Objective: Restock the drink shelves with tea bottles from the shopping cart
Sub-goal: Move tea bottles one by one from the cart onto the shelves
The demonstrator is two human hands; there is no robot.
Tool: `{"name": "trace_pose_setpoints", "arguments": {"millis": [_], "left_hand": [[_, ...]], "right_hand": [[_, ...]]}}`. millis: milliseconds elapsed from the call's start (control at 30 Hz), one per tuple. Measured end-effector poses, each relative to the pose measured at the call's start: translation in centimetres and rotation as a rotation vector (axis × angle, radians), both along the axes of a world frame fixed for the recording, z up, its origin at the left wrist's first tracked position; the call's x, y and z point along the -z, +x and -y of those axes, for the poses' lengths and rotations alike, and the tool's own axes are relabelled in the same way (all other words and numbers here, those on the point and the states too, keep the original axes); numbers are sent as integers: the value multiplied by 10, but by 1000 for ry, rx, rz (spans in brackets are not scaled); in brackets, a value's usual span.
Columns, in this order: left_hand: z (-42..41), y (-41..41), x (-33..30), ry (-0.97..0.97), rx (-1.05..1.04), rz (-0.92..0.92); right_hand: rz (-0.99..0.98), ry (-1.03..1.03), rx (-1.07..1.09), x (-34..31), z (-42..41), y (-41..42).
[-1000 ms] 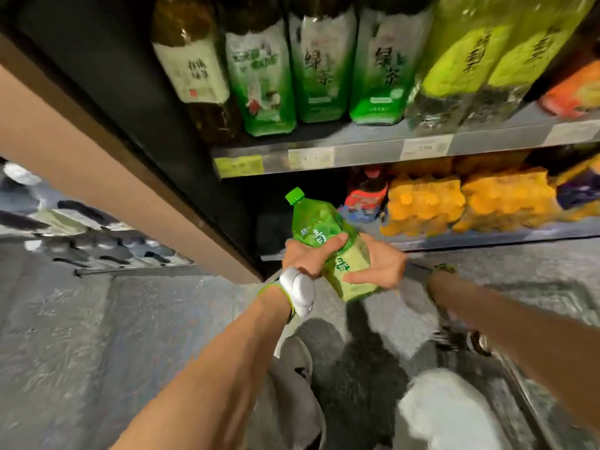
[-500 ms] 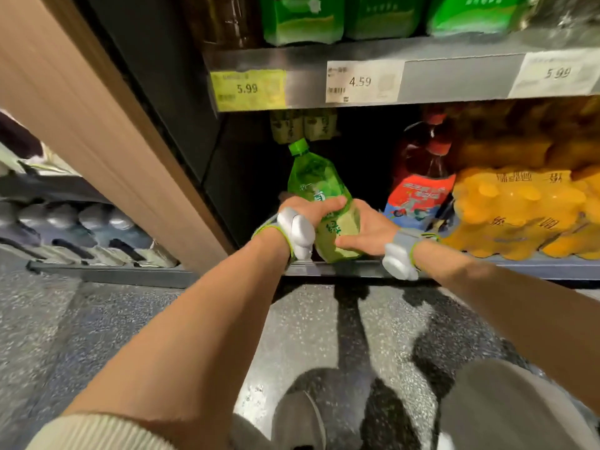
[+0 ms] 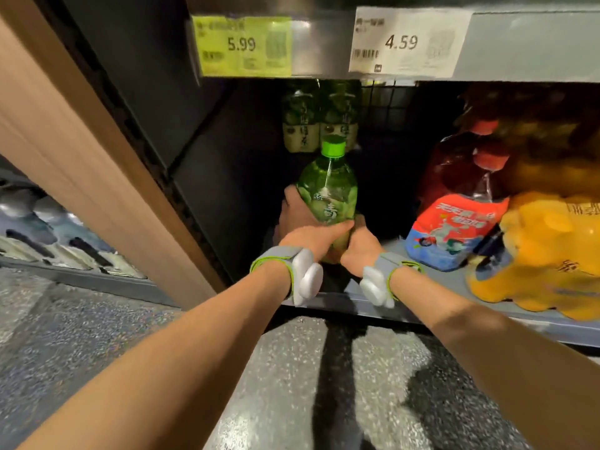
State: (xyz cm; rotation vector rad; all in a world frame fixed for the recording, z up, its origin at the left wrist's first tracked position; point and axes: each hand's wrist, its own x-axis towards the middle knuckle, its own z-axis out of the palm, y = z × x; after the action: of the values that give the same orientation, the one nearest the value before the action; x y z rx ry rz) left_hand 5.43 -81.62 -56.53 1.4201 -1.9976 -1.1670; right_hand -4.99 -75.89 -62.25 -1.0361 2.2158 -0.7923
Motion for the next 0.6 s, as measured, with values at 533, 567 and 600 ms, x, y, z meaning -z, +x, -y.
{"name": "trace_pose_setpoints", "arguments": {"millis": [533, 567, 600], "left_hand": [[50, -11, 71, 104, -155, -288], [53, -14, 74, 115, -160, -312], [60, -18, 81, 108, -169, -320]], "right_hand": [[-26, -209, -48, 33, 59, -6], [-44, -214, -59, 33, 64, -7], [-58, -231, -63, 38, 74, -10]]}}
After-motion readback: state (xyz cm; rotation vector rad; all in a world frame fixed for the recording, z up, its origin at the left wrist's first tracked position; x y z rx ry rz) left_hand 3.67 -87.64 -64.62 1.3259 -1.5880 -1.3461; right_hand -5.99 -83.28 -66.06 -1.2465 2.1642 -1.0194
